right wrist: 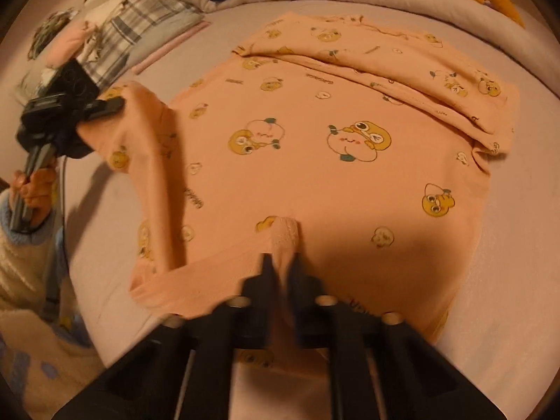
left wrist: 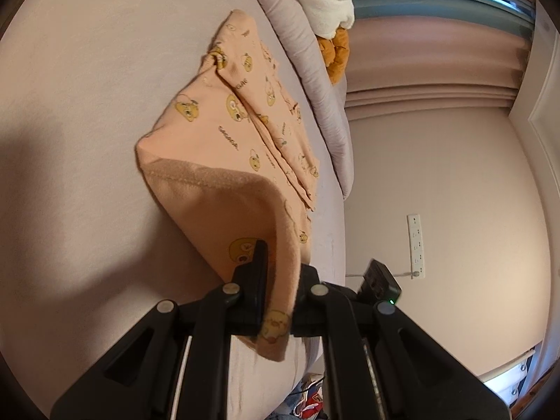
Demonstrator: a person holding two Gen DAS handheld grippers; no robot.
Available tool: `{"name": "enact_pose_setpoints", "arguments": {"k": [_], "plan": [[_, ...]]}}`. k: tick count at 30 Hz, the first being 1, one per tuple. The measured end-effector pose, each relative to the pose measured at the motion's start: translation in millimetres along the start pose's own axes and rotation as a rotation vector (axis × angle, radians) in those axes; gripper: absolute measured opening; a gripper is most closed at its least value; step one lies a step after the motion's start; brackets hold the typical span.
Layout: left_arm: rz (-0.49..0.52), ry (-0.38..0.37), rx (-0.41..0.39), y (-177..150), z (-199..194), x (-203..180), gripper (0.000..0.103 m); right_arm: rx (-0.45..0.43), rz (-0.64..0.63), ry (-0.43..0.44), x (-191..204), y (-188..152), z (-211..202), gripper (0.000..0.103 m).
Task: Fold small clothes
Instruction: 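Lift the hem with both grippers and fold it up toward the collar, then open both grippers to release the folded hem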
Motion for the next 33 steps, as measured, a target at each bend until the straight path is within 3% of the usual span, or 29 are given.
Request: {"name": "enact_pose_setpoints", "arguments": {"k": [6,13,17,22,26,31,33], "plan": [[-0.013,-0.082,-0.066,6,-15,-15,0.005,-0.183,0.089,-0.009,-10,0,-45,0.006],[0.052,-0.100,-0.096,36,-13,-56,0.004,-0.421,0.168,-0.051,-30,33,-109,0.006],[0.061,-0.098,-0.107,68,-4,-71,0.004,-0.501,0.209,-0.076,-48,59,-131,0.006],[0.050,-0.068,-0.115,125,14,-77,0.004,-0.553,0.249,-0.100,-81,91,-145,0.006],[-0.014,-0.019,-0.117,178,32,-64,0.004,-0.563,0.305,-0.112,-121,120,-144,0.006],[-0.176,0.088,-0.162,248,55,-27,0.005,-0.523,0.430,-0.145,-177,151,-118,0.006],[-0.256,0.081,-0.174,271,64,-10,0.005,-0.491,0.515,-0.175,-207,162,-100,0.006]]}}
Point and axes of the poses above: each gripper's, at about its wrist camera, not at the fingertips, and z roughly the way its jaws point, x to its left, y to its top, the point moved 8 cm from there along z, roughly the way its jaws point, and after that the axes turned 10 degrees about x, right-handed, at the moved point
